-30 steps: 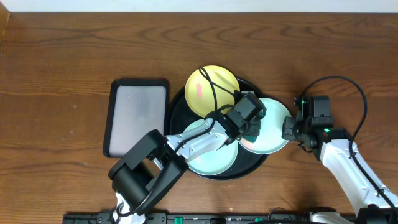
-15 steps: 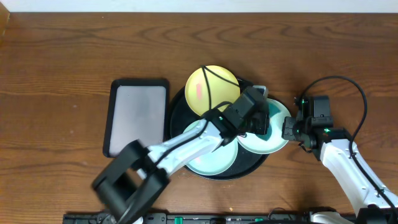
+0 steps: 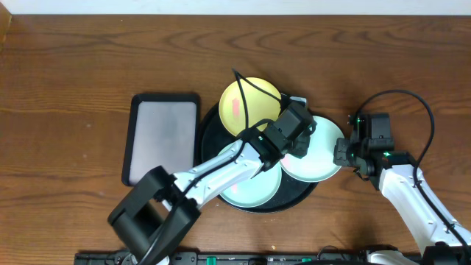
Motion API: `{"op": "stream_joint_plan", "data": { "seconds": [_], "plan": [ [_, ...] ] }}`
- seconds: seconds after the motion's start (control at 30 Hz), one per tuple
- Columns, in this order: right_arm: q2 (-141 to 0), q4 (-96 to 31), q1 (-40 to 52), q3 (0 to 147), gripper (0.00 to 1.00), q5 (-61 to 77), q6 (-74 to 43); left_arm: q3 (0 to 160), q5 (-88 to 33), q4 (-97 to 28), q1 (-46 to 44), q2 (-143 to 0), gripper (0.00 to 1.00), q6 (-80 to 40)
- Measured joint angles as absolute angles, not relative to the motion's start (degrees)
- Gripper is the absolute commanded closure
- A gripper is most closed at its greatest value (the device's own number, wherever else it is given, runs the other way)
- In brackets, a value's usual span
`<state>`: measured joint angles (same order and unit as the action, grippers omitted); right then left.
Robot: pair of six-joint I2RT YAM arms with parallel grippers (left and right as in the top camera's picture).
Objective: Clean dirty plates on tray and stack at the side
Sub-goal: 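Scrub the held light-green plate with the sponge in the left gripper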
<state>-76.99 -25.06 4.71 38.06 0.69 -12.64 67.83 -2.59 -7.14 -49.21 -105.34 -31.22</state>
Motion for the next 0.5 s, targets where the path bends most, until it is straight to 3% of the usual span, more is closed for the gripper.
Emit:
{"op": "stream_joint_plan", "data": {
  "seconds": [0.5],
  "plan": [
    [-76.99, -25.08, 4.71, 38.06, 0.99, 0.71, -12.64, 67.85, -2.26, -5.06, -48.25, -112.03, 0.92, -31.24]
  ]
}}
